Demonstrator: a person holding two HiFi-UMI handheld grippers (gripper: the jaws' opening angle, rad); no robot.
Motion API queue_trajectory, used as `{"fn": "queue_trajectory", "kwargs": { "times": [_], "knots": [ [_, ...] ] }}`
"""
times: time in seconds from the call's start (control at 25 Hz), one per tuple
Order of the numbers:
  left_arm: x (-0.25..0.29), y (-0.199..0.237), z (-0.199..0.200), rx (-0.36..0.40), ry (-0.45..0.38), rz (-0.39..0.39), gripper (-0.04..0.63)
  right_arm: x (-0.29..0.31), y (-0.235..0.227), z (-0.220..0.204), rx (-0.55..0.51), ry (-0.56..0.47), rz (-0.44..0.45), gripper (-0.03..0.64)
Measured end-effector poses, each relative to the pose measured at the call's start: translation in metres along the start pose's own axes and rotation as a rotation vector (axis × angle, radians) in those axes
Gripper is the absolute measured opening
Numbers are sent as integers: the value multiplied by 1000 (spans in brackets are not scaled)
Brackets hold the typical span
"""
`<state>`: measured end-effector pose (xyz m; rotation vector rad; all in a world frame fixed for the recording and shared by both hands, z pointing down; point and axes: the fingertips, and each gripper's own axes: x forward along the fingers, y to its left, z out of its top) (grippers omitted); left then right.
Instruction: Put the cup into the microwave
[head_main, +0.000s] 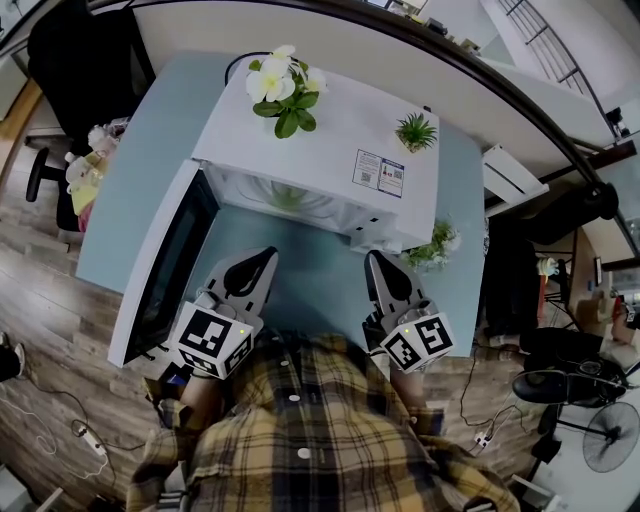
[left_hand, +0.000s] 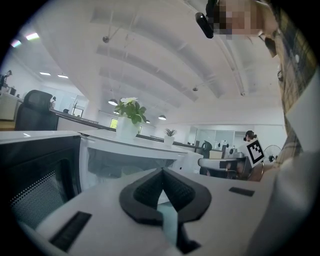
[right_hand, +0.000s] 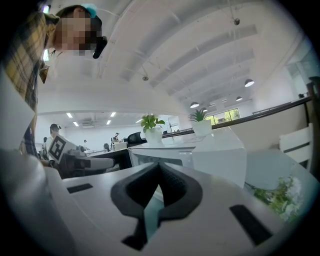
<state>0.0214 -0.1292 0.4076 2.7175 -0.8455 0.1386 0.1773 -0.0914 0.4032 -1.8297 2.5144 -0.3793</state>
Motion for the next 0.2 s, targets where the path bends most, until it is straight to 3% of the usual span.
{"fn": "queue_trajectory", "kwargs": {
  "times": [0.2],
  "knots": [
    [-2,1,-1,1,1,-4,-9,0,0,-4,3,5,-12,3]
  ]
}}
